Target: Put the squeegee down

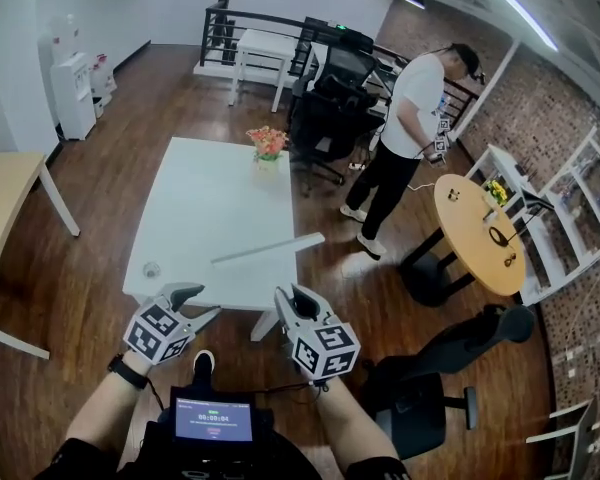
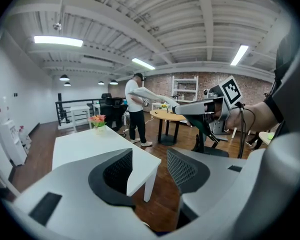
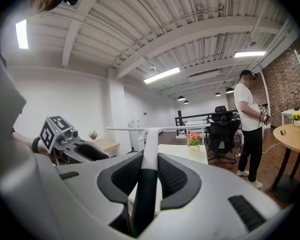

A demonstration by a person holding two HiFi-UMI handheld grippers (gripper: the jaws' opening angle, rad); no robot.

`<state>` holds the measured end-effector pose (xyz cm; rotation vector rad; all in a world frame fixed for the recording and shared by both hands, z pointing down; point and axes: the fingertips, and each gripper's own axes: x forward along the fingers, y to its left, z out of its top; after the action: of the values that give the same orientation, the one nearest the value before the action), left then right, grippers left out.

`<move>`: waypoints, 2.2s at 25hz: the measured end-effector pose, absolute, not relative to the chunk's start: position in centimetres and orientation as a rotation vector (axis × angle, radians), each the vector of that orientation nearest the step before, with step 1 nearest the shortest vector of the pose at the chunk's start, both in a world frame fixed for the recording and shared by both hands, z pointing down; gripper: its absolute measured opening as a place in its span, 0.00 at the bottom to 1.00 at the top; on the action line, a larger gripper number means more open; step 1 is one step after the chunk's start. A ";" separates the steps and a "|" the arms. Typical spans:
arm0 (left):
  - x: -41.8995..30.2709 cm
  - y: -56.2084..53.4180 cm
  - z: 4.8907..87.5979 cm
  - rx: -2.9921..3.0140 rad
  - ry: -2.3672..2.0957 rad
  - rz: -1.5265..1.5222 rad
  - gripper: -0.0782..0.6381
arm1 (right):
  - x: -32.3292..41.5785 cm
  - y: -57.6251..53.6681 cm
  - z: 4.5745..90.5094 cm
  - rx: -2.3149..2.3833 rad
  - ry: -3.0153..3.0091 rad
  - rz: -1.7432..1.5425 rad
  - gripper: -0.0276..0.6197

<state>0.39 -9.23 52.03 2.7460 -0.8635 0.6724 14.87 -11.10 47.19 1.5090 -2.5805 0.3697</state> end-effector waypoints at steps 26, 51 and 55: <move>-0.3 -37.2 62.0 2.574 -0.702 0.710 0.42 | 13.0 -46.7 70.1 1.453 -2.205 0.659 0.21; 0.4 -42.5 68.3 2.490 -0.636 0.702 0.42 | 15.0 -50.3 84.1 1.439 -1.938 0.741 0.25; 0.6 -42.5 67.8 2.503 -0.630 0.702 0.42 | 15.4 -50.0 84.0 1.470 -1.927 0.783 0.27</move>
<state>0.55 -42.48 67.81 2.5030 -0.6298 0.7020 15.38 -49.98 84.04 1.4702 -1.9275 0.7830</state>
